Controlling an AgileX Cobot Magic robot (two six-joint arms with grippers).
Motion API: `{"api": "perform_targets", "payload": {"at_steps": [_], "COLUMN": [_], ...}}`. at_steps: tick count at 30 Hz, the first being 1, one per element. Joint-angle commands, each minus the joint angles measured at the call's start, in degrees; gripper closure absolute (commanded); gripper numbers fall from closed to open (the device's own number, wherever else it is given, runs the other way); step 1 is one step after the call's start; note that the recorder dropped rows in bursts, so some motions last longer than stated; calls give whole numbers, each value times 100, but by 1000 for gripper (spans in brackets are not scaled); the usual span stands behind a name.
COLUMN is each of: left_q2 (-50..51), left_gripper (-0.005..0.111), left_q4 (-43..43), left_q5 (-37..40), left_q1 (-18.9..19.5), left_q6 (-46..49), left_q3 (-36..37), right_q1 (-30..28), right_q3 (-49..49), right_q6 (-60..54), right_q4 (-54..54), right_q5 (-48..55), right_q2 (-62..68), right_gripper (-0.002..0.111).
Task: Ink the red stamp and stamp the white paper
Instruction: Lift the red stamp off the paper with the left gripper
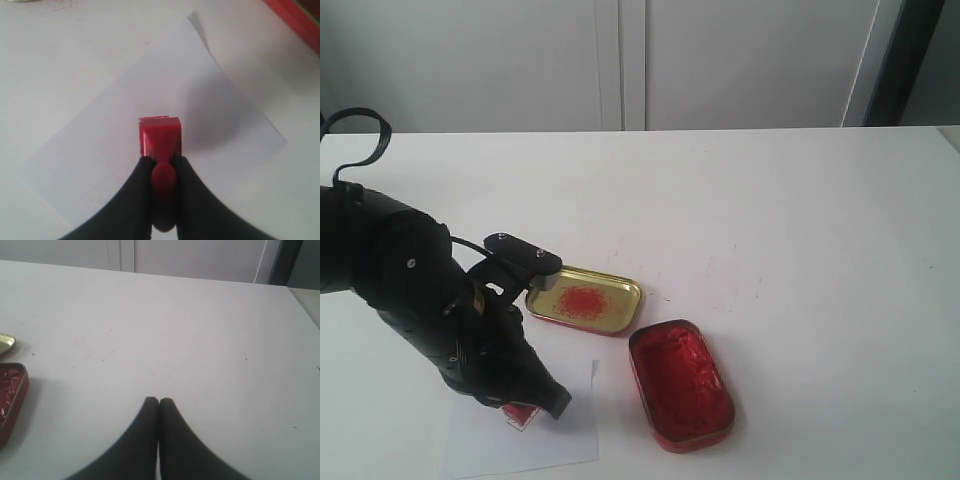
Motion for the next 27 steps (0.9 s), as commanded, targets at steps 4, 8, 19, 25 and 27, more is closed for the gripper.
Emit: {"api": "perform_targets", "payload": {"at_steps": [4, 8, 19, 25, 27], "left_q2": [-60, -60, -42, -37, -28], "left_gripper": [107, 107, 107, 107, 107], "left_q4": [-947, -2115, -4220, -4752, -4793], "left_q5": [562, 706, 1290, 1621, 1756], "left_q1": [552, 1012, 2117, 2566, 2706], "left_q6": [872, 2018, 4068, 4810, 4951], "left_q3": [-426, -569, -569, -569, -569], "right_q1": [-28, -28, -28, -28, -28], "right_q3": [25, 25, 25, 25, 25], "right_q6": [24, 24, 24, 24, 24], "right_q4": [-17, -17, -17, -17, -17], "right_q5": [-97, -97, -97, -97, -97], "right_q2": [-28, -28, -28, -28, -28], "right_gripper": [108, 108, 108, 108, 108]}}
